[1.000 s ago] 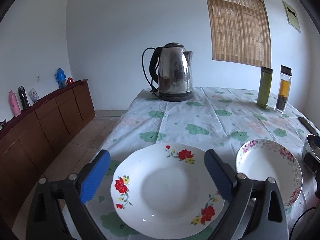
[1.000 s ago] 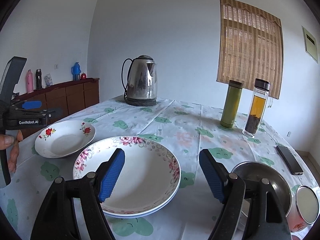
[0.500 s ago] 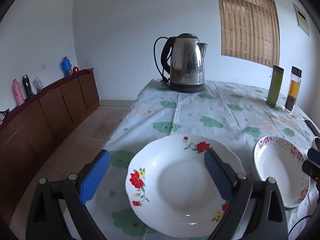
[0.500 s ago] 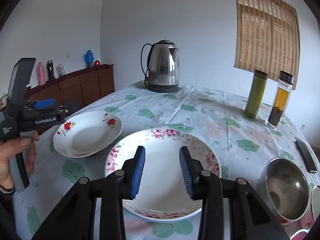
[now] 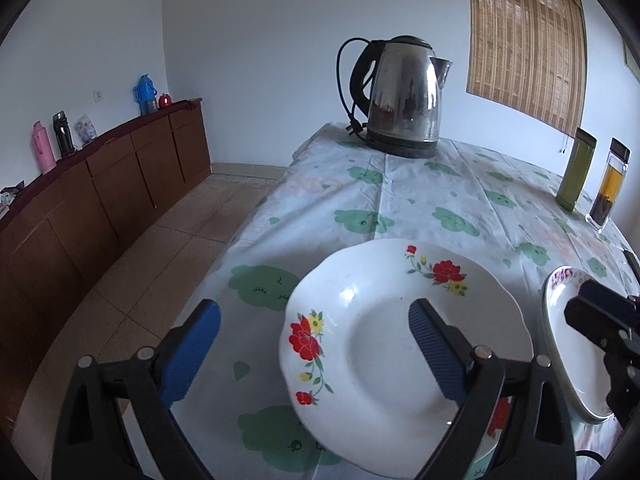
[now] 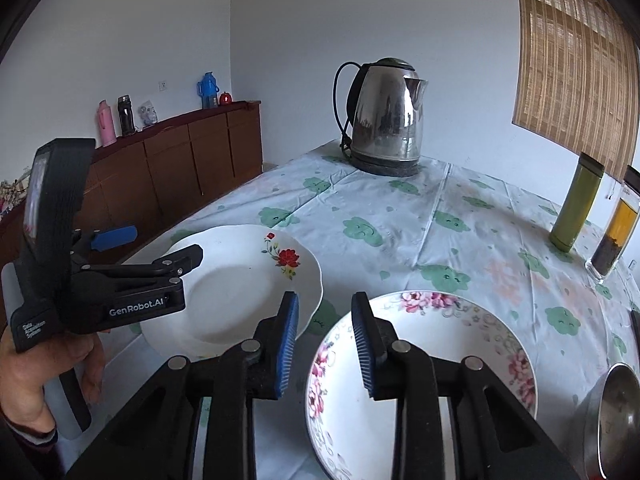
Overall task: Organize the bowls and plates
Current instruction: 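Close the left tool on the red-flower plate rim, then lift the red-flower plate with the left tool off the table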
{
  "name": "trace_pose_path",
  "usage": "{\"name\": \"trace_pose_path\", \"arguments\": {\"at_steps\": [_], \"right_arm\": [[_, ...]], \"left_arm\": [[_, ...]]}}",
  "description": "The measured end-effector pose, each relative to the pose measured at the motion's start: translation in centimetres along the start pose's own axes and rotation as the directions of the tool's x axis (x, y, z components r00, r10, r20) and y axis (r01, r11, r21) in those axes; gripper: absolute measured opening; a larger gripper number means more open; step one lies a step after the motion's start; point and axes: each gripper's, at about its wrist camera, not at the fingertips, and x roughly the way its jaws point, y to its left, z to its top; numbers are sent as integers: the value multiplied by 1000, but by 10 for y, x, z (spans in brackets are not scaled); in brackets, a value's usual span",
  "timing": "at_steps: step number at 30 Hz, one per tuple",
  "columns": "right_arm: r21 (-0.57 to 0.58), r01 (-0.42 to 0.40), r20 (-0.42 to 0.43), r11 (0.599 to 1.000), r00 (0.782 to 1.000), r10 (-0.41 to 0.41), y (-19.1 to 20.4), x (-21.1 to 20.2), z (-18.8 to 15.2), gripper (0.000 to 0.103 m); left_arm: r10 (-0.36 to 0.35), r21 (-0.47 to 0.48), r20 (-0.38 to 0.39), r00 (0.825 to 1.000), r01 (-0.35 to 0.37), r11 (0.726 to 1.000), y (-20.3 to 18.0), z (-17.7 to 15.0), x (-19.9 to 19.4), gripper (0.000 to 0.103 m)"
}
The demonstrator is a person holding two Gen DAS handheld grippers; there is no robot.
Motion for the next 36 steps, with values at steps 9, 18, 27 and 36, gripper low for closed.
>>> {"name": "trace_pose_path", "arguments": {"at_steps": [9, 18, 27, 36], "right_arm": [[-3, 13, -69, 1000, 998, -13, 9, 36, 9, 22], [-53, 50, -143, 997, 988, -57, 17, 61, 12, 22], [-124, 77, -172, 989, 980, -98, 27, 69, 14, 22], [-105, -95, -188, 990, 979, 74, 37, 65, 13, 22]], "left_arm": [[7, -16, -33, 999, -7, 1000, 5, -2, 9, 96], [14, -41, -77, 997, -17, 999, 12, -5, 20, 81], [3, -59, -113, 994, -10, 998, 17, -7, 25, 69], [12, -106, -134, 991, -26, 994, 36, -8, 26, 69]]}}
